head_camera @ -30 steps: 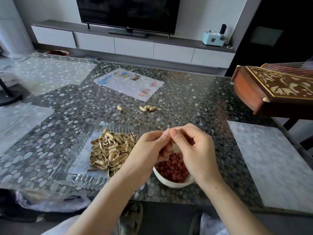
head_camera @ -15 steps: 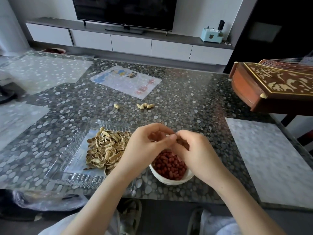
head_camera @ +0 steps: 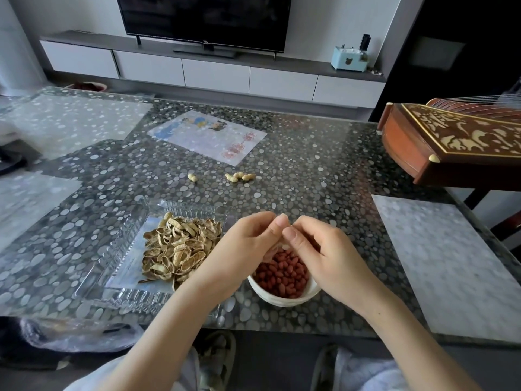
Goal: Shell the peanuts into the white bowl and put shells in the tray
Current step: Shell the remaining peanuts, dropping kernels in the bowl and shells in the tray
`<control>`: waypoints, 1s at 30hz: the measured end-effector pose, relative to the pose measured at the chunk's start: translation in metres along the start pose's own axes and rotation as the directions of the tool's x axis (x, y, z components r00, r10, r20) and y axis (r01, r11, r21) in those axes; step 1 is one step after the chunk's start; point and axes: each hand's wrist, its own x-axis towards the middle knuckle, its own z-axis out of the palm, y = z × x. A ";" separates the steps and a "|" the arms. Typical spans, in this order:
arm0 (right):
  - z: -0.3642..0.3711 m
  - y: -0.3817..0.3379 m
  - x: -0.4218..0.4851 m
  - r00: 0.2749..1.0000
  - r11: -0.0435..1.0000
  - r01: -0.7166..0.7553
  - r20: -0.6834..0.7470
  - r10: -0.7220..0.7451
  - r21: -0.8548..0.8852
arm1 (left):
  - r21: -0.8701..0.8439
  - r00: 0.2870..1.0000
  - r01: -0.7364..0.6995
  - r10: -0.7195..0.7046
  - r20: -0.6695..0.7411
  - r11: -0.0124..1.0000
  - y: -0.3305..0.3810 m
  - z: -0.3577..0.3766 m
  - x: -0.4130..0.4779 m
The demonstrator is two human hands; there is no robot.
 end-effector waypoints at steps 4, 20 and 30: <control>0.008 -0.005 -0.001 0.999 0.997 -0.012 -0.035 0.015 0.080 | 0.000 1.000 -0.025 0.025 -0.001 1.000 0.002 0.005 -0.001; 0.021 -0.014 0.002 0.898 0.935 -0.201 -0.328 0.295 0.292 | 0.249 0.970 -0.181 0.215 -0.117 0.951 0.003 0.024 -0.007; 0.009 -0.010 0.005 0.850 0.639 -0.445 0.071 0.522 0.628 | 0.067 0.991 -0.130 0.131 -0.010 0.989 0.002 0.013 -0.007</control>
